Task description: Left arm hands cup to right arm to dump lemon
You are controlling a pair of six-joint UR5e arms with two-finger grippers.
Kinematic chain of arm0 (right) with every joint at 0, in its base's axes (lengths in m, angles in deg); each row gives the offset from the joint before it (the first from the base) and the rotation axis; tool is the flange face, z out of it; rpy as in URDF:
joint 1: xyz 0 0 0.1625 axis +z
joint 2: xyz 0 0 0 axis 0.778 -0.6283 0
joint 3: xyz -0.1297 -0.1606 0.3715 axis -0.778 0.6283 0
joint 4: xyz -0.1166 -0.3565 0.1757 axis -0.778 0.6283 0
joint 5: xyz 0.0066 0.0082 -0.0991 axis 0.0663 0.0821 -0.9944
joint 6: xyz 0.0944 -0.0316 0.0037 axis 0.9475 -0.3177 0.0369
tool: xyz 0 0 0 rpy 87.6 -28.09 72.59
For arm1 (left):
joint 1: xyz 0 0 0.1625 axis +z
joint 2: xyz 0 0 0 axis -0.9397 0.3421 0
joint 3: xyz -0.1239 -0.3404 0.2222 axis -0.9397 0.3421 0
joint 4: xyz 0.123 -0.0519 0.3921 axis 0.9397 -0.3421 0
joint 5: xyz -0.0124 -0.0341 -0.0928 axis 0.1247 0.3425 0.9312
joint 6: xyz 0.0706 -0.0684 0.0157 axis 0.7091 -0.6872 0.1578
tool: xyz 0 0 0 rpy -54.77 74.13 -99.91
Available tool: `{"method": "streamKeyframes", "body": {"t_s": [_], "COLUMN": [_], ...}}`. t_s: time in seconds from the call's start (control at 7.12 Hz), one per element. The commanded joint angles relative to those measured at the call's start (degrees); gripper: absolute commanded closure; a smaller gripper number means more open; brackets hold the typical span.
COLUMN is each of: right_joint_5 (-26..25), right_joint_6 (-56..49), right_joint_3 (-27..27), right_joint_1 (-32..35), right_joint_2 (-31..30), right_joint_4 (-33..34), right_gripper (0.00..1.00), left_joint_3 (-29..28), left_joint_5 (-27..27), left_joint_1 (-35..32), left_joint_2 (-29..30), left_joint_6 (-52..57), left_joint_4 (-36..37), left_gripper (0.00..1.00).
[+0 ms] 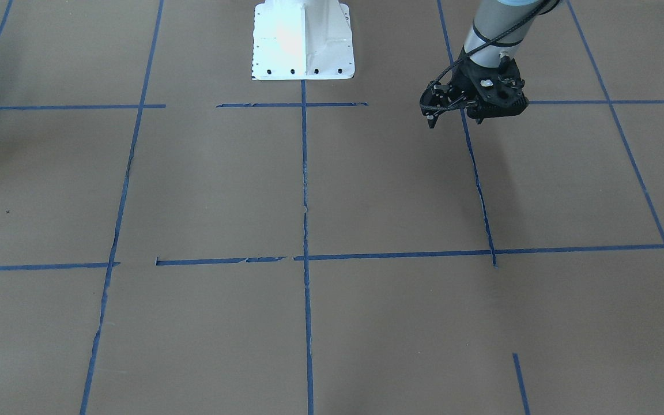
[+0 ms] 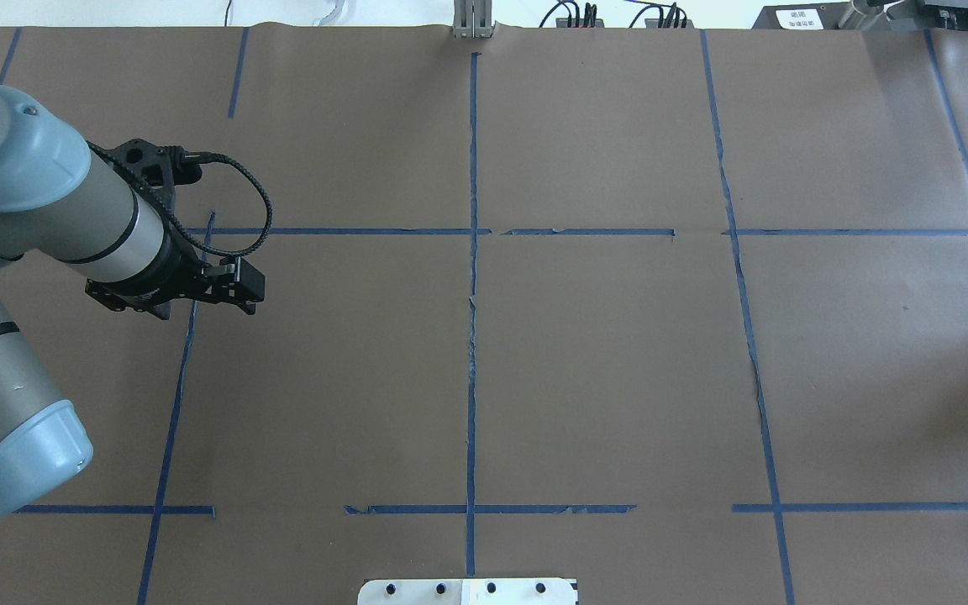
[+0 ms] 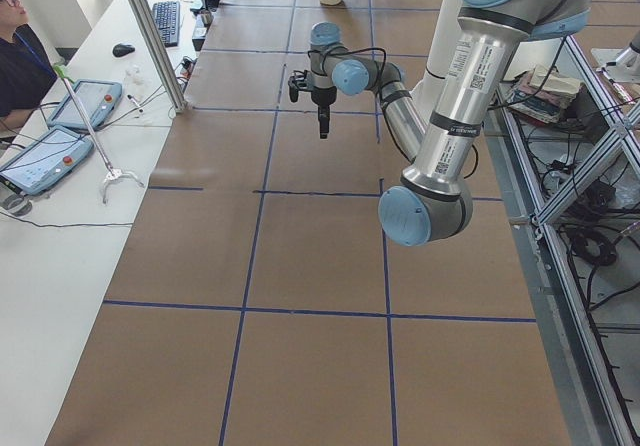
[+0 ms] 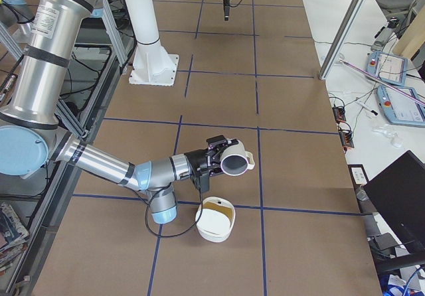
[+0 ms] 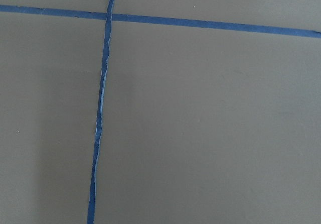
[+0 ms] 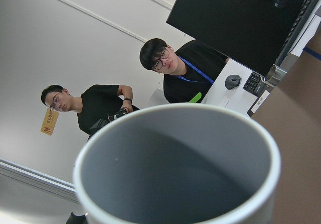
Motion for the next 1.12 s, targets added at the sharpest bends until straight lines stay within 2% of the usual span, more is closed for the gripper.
{"method": "streamKeyframes", "body": {"t_s": [0.0,0.14,0.42,0.56,0.7,0.84,0.98], "right_joint_5": [3.5,4.1,5.4,5.5,5.0,4.3,-2.5], "right_joint_6": [-18.0,-24.9,-42.4,-52.8,-60.5,-67.1,-69.7], "right_joint_3": [-11.4,-14.6,-14.7,-14.6,-13.9,-11.5,-4.9], "right_joint_1": [0.0,-0.8,-3.8,-5.3,-9.8,-13.8,-19.9], "right_joint_2": [0.5,1.1,5.2,7.9,12.3,18.7,28.0], "right_joint_4": [18.0,24.4,28.7,31.2,33.7,37.5,38.8], "right_gripper": [0.97,0.97,1.0,1.0,1.0,1.0,1.0], "left_joint_3": [0.2,0.2,0.2,-0.8,-3.0,-3.8,-5.2], "left_joint_5": [-0.7,-0.8,-2.1,-2.0,-1.9,-2.1,-1.9], "left_joint_1": [-0.1,-0.1,-0.6,-0.4,-0.3,-0.2,-0.2], "left_joint_2": [2.5,3.6,6.1,6.9,6.9,6.8,6.8], "left_joint_6": [0.4,-0.3,-0.1,0.3,0.2,0.3,0.2], "left_joint_4": [-2.3,-2.2,-2.5,-7.3,-13.6,-13.5,-13.4], "left_gripper": [0.0,0.0,0.0,0.0,0.0,0.0,0.0]}}
